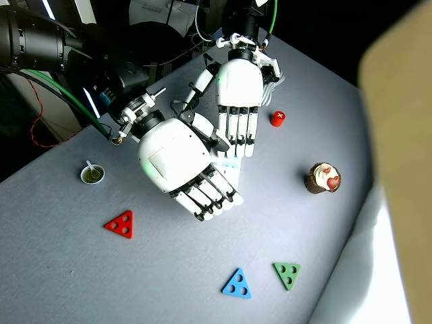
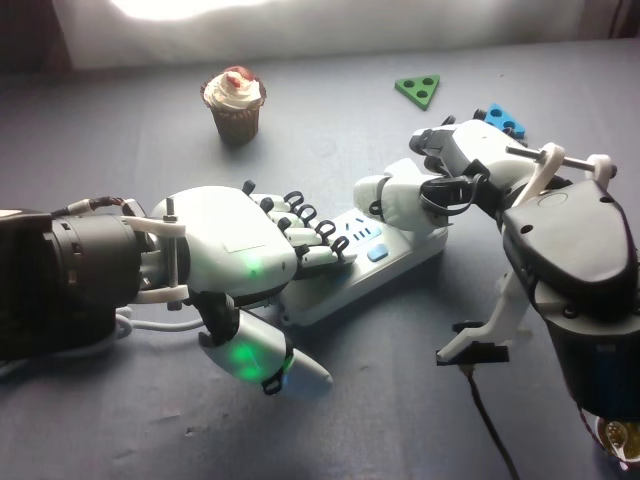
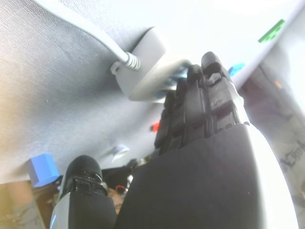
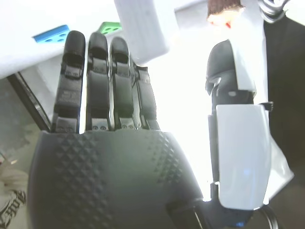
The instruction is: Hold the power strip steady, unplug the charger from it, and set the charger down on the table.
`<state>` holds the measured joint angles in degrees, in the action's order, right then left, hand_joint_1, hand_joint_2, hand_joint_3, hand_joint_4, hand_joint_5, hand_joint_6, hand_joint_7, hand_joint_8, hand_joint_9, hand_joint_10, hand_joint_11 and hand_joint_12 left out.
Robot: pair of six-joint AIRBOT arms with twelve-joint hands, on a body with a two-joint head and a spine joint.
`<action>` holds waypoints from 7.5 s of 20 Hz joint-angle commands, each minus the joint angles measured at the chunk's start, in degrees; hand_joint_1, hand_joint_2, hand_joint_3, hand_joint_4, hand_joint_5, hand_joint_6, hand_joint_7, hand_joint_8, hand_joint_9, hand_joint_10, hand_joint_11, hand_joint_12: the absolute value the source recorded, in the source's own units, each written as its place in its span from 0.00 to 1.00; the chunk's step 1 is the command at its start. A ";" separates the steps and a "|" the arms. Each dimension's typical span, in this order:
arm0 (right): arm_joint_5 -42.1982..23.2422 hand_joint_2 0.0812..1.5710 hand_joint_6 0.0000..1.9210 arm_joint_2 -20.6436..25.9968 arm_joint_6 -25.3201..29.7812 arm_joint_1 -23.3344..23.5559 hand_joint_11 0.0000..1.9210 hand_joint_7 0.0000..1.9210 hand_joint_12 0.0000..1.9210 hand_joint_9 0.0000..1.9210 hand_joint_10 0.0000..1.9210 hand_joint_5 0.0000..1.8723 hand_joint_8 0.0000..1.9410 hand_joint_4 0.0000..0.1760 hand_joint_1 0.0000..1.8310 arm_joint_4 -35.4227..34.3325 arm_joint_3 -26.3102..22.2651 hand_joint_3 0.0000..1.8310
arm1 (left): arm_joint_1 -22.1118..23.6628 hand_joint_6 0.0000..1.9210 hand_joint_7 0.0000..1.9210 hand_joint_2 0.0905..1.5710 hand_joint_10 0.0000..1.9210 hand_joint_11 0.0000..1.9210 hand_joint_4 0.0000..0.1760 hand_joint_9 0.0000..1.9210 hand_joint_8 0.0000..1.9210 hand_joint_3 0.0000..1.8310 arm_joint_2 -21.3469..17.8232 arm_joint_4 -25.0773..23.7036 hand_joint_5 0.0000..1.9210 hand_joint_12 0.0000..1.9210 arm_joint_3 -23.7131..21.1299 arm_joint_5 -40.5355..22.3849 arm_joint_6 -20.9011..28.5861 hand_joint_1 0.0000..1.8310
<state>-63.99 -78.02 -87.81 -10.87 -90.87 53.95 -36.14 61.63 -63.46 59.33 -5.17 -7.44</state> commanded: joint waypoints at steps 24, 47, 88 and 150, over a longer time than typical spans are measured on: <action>-3.82 0.67 0.00 1.75 4.32 -0.28 0.12 0.23 0.26 0.22 0.00 0.19 0.00 0.00 0.37 3.75 -1.11 0.00 | -0.52 0.00 0.09 0.63 0.00 0.07 0.00 0.09 0.00 0.00 0.27 -0.09 0.07 0.10 -0.97 -2.99 0.13 0.00; -2.10 0.69 0.00 -1.67 4.10 -1.80 0.10 0.21 0.28 0.21 0.00 0.18 0.00 0.00 0.34 6.24 3.73 0.00 | -0.12 0.00 0.10 0.62 0.00 0.05 0.00 0.09 0.00 0.00 0.18 -0.06 0.08 0.10 -0.96 -2.94 0.13 0.00; -1.82 0.68 0.00 -0.90 3.52 -3.24 0.13 0.25 0.28 0.24 0.00 0.22 0.00 0.00 0.38 8.02 2.85 0.00 | 1.06 0.00 0.09 0.62 0.00 0.02 0.00 0.08 0.00 0.00 0.38 0.46 0.08 0.11 -1.52 -2.05 0.12 0.00; 9.23 0.65 0.36 18.31 -6.36 -11.82 0.35 0.61 0.59 0.64 0.06 0.60 0.39 0.00 0.69 61.18 3.54 0.00 | 1.10 0.00 0.09 0.62 0.00 0.02 0.00 0.08 0.00 0.00 0.41 0.88 0.08 0.14 -1.18 -1.99 0.11 0.00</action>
<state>-47.55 -60.49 -94.11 -23.14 -32.27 57.47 -35.22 61.63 -62.52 58.33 -5.17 -7.42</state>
